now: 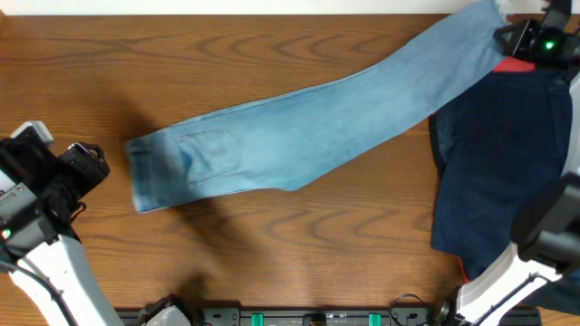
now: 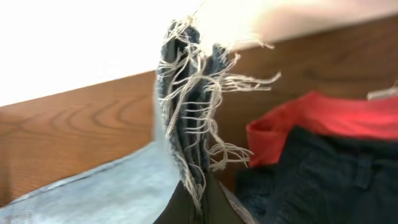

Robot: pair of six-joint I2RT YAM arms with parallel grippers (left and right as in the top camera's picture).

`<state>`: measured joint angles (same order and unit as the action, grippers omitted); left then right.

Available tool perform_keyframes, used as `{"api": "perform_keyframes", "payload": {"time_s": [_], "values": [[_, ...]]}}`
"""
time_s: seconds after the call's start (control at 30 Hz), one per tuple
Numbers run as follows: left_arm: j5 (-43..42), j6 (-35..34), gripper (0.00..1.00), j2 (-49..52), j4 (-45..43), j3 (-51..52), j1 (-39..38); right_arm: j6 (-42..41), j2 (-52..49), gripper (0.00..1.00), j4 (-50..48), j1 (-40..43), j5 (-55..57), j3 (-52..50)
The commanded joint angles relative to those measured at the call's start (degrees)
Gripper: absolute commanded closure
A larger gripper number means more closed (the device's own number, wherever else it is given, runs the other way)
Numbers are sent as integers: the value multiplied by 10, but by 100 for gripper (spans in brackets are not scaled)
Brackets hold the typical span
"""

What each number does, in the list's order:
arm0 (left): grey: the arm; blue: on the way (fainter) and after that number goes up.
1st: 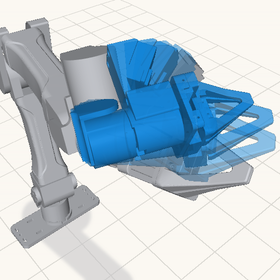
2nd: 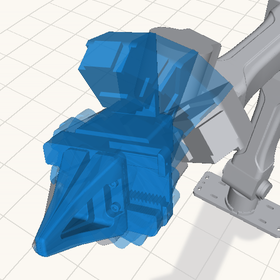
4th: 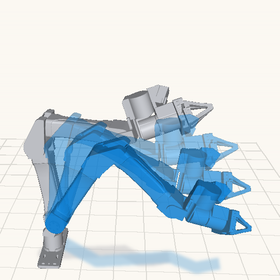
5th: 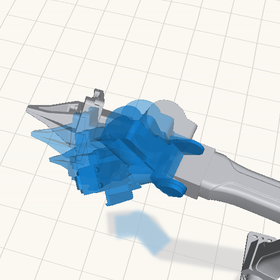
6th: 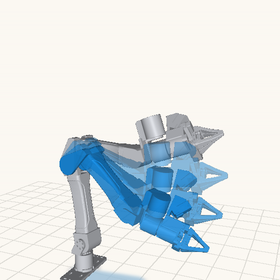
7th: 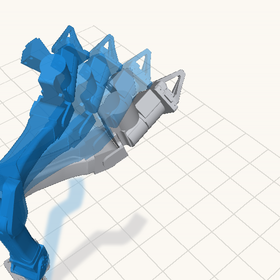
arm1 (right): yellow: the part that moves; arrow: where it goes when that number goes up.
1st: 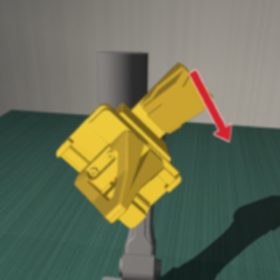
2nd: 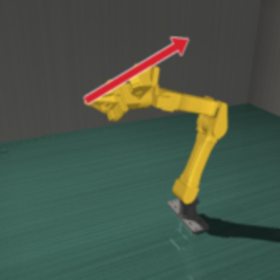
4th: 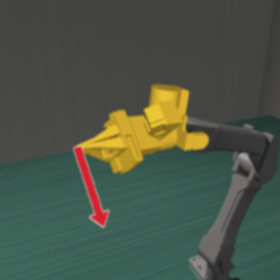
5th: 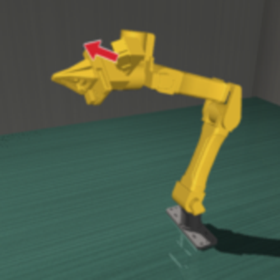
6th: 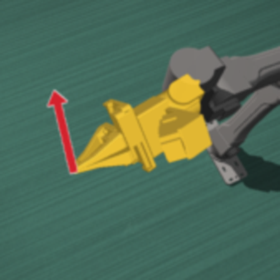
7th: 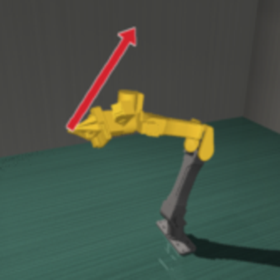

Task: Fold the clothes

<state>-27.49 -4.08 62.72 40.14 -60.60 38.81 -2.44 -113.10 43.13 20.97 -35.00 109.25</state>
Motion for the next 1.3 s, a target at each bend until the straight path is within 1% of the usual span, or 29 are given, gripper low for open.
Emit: {"api": "perform_keyframes", "payload": {"time_s": [0.0,0.07,0.13,0.23,0.37,0.47,0.53,0.63,0.73,0.87,0.93,1.27], "values": [[-44,-10,43,-37,1,-40,-3,-21,61,99,14,-27,1,8],[-64,-28,43,-47,3,-51,-3,-27,86,99,30,-54,0,8],[-87,-35,43,-50,10,-64,-3,-29,111,99,47,-98,1,8],[-111,-36,43,-48,24,-98,-3,-35,135,99,62,-178,1,8],[-111,-37,43,-49,55,-174,-3,-53,142,99,64,-307,30,8],[-111,-37,43,-47,81,-248,-3,-63,130,99,60,-405,81,8],[-111,-37,43,-47,101,-298,-3,-63,115,99,43,-468,92,8],[-111,-37,43,-41,123,-359,-8,-64,87,99,7,-543,103,8],[-111,-37,43,-36,138,-413,-14,-83,49,99,-35,-608,119,8],[-111,-37,43,-35,142,-449,-22,-95,-2,99,-90,-667,122,8],[-111,-37,43,-35,148,-452,-26,-95,-30,99,-118,-692,149,8],[-111,-36,43,-25,160,-452,-28,-98,-114,99,-184,-748,159,8]]}}
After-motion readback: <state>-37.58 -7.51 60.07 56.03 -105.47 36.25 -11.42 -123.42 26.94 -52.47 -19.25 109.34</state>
